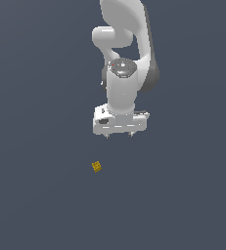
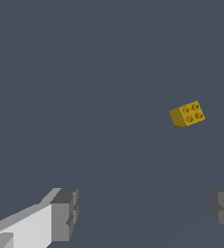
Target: Pick up the object and move it to a goal position.
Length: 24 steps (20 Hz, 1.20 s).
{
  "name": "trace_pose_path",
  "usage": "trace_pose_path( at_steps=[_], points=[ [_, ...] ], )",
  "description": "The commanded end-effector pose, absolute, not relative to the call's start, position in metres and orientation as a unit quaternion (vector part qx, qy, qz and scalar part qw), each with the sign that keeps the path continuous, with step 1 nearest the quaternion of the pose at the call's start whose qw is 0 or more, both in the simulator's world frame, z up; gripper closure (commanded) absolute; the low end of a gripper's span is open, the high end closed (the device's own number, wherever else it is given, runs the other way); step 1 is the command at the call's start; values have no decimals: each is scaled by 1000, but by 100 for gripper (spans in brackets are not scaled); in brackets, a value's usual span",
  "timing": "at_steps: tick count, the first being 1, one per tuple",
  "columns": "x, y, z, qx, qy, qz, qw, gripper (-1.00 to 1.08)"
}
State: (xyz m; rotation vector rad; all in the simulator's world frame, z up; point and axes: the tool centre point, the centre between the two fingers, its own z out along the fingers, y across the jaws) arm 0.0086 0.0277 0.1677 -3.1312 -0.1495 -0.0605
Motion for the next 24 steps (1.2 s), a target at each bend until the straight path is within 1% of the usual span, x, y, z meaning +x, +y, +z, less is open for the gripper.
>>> trace_pose_path(
  at_steps=[1,4,10,17,24],
  points=[
    [9,28,168,-999,-48,-19,3,-92],
    [10,34,171,-999,-50,-22,5,-92],
    [13,63,186,-998,-58,-33,15,-92],
    [16,58,182,-997,-64,-32,14,-92],
    [31,41,168,-996,-89,-28,10,-92]
  ],
)
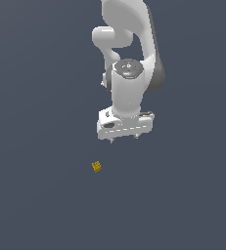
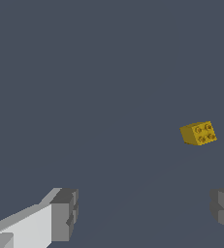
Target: Pick up the object and move it to a goal position.
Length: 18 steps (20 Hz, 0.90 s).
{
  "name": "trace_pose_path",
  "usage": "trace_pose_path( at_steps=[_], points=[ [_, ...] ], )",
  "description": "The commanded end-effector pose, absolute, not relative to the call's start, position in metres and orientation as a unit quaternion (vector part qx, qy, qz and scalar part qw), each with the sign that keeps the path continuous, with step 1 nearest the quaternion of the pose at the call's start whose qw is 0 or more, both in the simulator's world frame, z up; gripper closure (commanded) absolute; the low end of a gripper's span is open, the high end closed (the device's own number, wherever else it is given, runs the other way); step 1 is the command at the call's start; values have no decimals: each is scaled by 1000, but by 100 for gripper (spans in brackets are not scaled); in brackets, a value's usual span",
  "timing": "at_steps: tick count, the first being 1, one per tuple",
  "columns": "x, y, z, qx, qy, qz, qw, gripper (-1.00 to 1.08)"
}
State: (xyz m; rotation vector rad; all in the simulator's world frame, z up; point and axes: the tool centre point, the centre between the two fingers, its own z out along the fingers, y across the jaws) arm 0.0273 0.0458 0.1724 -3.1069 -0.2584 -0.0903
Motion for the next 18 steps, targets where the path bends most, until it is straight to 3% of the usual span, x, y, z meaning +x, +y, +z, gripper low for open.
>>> trace_pose_path(
  at_steps=[1,18],
  points=[
    [34,37,165,-995,-95,-27,10,-92],
    [82,-55,89,-977,-212,-5,1,-92]
  ],
)
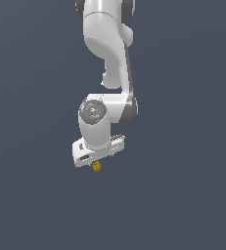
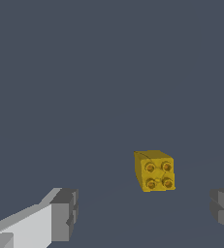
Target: Pick up the object and move it to a goal position.
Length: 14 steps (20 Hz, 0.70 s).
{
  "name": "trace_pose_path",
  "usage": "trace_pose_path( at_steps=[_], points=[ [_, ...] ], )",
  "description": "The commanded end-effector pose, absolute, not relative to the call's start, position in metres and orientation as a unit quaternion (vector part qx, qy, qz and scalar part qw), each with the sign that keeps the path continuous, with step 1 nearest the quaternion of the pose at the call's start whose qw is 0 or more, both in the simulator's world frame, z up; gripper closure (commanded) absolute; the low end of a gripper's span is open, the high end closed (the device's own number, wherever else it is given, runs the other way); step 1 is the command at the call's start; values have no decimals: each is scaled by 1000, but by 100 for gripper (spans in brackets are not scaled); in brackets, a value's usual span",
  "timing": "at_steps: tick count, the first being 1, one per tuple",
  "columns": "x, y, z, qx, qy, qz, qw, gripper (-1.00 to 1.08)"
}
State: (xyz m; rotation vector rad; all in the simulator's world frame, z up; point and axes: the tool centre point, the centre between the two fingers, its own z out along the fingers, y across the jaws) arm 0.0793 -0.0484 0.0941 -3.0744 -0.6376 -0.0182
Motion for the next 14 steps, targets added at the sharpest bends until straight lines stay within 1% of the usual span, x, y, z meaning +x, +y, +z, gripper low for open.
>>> trace_pose_path(
  at_steps=[1,7,14],
  points=[
    [83,-58,86,-976,-216,-4,0,-92],
    [87,-72,74,-973,-232,0,0,-92],
    [87,-74,69,-973,-232,0,0,-92]
  ],
)
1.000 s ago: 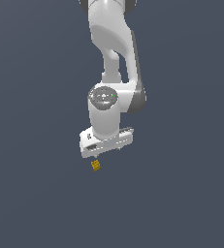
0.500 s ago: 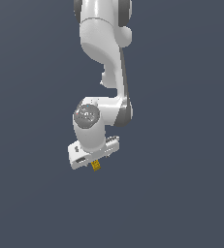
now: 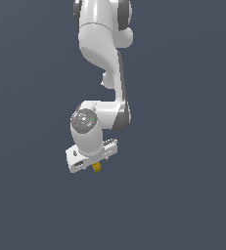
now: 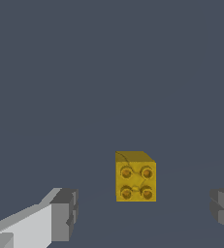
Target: Pick up the object and move it to a goal position.
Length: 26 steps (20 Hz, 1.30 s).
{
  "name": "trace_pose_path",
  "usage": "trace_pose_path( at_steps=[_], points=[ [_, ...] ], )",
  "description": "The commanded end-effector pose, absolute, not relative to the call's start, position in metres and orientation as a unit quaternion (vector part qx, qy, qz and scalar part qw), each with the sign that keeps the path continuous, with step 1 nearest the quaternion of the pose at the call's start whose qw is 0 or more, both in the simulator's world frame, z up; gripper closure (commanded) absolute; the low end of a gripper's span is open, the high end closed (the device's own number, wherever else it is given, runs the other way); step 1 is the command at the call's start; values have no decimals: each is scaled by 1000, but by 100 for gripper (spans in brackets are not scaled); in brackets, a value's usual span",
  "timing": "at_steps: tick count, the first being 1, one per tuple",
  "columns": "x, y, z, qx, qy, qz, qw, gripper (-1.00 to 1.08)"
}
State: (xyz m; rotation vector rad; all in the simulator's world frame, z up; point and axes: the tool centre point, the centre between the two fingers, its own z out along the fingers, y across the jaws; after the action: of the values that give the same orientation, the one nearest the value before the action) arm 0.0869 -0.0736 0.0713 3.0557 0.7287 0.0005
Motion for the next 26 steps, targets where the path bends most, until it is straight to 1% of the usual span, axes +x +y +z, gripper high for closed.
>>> trace_pose_path(
  at_steps=[1,9,15,16,26],
  points=[
    [87,-73,66,973,232,0,0,-92],
    [86,-74,27,972,234,0,0,-92],
    [87,-74,22,972,234,0,0,-92],
    [87,-74,22,972,234,0,0,108],
    [87,-74,22,972,234,0,0,108]
  ],
)
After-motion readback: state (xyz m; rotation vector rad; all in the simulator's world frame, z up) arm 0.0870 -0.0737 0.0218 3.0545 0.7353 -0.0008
